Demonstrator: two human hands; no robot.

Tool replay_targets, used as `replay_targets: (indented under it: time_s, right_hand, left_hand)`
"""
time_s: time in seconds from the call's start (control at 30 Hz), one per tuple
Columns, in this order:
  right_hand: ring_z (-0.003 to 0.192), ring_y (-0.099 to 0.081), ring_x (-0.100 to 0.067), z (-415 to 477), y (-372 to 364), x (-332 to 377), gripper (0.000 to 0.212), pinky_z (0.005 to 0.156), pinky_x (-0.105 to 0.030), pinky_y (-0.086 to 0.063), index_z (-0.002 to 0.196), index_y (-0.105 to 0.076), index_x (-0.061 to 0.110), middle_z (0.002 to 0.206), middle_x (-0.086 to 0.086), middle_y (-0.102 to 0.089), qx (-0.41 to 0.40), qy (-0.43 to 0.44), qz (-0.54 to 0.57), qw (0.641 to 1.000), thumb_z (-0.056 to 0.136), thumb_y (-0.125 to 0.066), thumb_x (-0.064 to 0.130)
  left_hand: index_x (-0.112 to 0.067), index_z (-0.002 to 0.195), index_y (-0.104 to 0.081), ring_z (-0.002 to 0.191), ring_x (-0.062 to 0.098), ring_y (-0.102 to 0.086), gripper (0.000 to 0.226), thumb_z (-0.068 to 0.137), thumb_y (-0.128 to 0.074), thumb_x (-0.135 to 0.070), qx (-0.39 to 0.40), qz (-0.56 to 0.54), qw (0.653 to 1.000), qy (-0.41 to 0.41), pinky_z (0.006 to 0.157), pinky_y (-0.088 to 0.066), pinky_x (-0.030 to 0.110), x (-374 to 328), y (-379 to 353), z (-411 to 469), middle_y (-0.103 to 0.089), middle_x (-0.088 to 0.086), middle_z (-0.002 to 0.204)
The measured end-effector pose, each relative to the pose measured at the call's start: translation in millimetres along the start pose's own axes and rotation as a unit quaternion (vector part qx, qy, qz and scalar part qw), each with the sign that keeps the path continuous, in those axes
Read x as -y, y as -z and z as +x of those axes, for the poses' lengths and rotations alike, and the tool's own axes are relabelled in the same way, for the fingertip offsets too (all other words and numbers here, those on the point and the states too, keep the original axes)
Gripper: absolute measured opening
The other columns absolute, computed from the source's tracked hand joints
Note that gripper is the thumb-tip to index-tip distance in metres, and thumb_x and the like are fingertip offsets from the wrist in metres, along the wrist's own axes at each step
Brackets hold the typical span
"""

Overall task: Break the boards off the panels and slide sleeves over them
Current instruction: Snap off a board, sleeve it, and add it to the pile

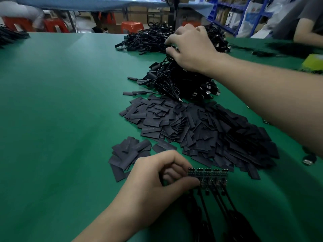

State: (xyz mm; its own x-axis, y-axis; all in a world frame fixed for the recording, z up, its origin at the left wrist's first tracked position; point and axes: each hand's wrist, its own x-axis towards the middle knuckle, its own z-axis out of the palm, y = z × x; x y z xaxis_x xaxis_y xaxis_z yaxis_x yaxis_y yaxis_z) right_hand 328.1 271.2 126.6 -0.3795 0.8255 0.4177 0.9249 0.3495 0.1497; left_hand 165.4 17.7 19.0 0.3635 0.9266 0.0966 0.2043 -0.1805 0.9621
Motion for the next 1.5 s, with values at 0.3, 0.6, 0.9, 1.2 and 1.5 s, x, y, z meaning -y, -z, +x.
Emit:
replay_targets:
  time_s: [0.3,0.6,0.9,1.2,1.5]
  right_hand:
    - [0.081,-0.066,0.003,-218.7,47.4,42.0,0.031,0.073,-0.03,-0.053,0.093,-0.073,0.036,0.089,0.017,-0.073,0.165,-0.06,0.387,0.905,0.095,-0.053,0.061]
    - [0.073,-0.069,-0.009,-280.4,43.5,71.7,0.007,0.072,-0.041,-0.059,0.089,-0.075,0.024,0.079,0.003,-0.074,0.108,-0.197,0.566,0.793,0.091,-0.075,0.031]
    - [0.062,-0.062,-0.008,-282.3,38.6,76.6,0.006,0.06,-0.032,-0.05,0.09,-0.075,0.022,0.07,0.004,-0.07,0.101,-0.225,0.63,0.736,0.093,-0.074,0.027]
    - [0.069,-0.067,-0.01,-280.2,33.6,68.5,0.003,0.063,-0.021,-0.055,0.09,-0.075,0.011,0.077,-0.004,-0.072,0.16,-0.243,0.74,0.607,0.092,-0.074,0.013]
    - [0.079,-0.071,-0.015,-280.2,33.0,66.4,0.009,0.072,-0.024,-0.058,0.094,-0.077,0.014,0.088,-0.01,-0.076,0.17,-0.232,0.77,0.569,0.087,-0.076,0.021]
  left_hand:
    - [-0.022,0.083,-0.074,0.059,0.005,-0.047,0.02,0.069,-0.088,-0.024,-0.03,-0.112,0.993,0.027,0.056,-0.04,0.012,-2.5,-0.6,3.8,-0.062,-0.007,0.069]
    - [-0.021,0.085,-0.079,0.069,0.011,-0.064,0.021,0.066,-0.083,-0.029,-0.083,-0.071,0.994,0.008,0.069,-0.053,0.016,-12.5,-5.4,-1.1,-0.076,0.009,0.08]
    - [-0.006,0.085,-0.078,0.065,0.008,-0.067,0.031,0.062,-0.079,-0.026,-0.059,-0.165,0.982,0.071,0.062,-0.051,0.012,-13.6,-4.1,3.1,-0.076,0.01,0.08]
    - [0.003,0.089,-0.076,0.07,0.018,-0.062,0.034,0.063,-0.078,-0.019,-0.033,-0.239,0.962,0.128,0.063,-0.053,0.017,-12.4,-5.7,5.1,-0.074,0.02,0.085]
    - [-0.004,0.091,-0.079,0.073,0.019,-0.067,0.032,0.063,-0.08,-0.021,-0.042,-0.258,0.957,0.123,0.069,-0.056,0.022,-12.7,-8.5,3.8,-0.076,0.02,0.089]
